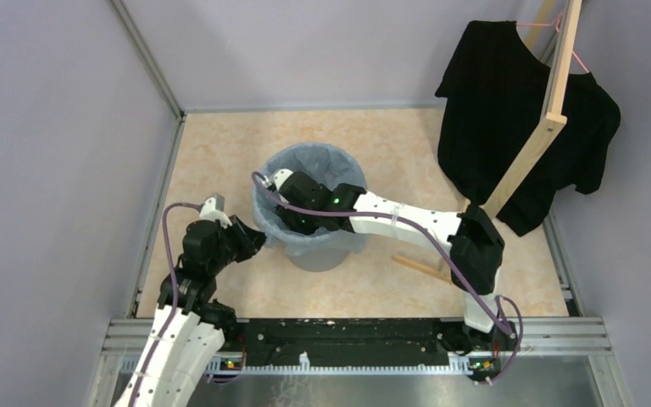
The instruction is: Put the trash bags into the trash bin
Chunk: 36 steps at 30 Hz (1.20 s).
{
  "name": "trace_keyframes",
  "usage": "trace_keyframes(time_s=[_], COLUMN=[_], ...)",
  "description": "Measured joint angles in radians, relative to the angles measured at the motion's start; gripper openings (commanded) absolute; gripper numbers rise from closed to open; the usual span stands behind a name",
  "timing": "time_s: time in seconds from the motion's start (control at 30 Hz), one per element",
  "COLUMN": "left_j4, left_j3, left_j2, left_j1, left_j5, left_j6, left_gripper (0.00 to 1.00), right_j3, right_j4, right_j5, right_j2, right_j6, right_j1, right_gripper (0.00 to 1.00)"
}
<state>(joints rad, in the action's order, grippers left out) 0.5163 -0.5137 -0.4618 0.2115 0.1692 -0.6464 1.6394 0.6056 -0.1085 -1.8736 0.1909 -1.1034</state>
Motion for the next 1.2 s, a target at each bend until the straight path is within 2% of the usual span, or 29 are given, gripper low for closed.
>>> trace_keyframes(time_s=[0.27,0.37,0.57,0.77,0.87,1.2], left_j4=[-0.061,-0.091,-0.126,-0.177,-0.206,-0.275], left_j3=[0.063,0.092,0.116,0.130,0.157,0.196], left_j2=[-0.035,-0.050,-0.119,-0.174,-0.202,-0.275], left_j1=[0.000,0.000,0.000,0.000,0.000,0.000], left_j5=[0.039,0.044,0.043,0.024,0.009,-0.025], left_j6=[-0.049,-0.063,-0.085,-0.089,-0.093,-0.108], left_gripper=[0.23,0.24,0.24,0.23,0.23,0.22], right_j3=[0.034,0.038,0.038,0.026,0.022,-0.075], right_j4=[0.018,0.027,0.022,-0.005,-0.029,-0.125], right_j5=[-0.025,-0.089,-0.142,-0.130,-0.117,-0.087], right_j2=[-0.013,0.031,0.112,0.109,0.072,-0.088], right_j6=[0.020,0.010,0.002,0.005,0.008,0.022], right_j1=[0.000,0.000,0.042,0.090,0.089,0.085], right_gripper=[0.63,0.67,0.67,0.51,0.48,0.48])
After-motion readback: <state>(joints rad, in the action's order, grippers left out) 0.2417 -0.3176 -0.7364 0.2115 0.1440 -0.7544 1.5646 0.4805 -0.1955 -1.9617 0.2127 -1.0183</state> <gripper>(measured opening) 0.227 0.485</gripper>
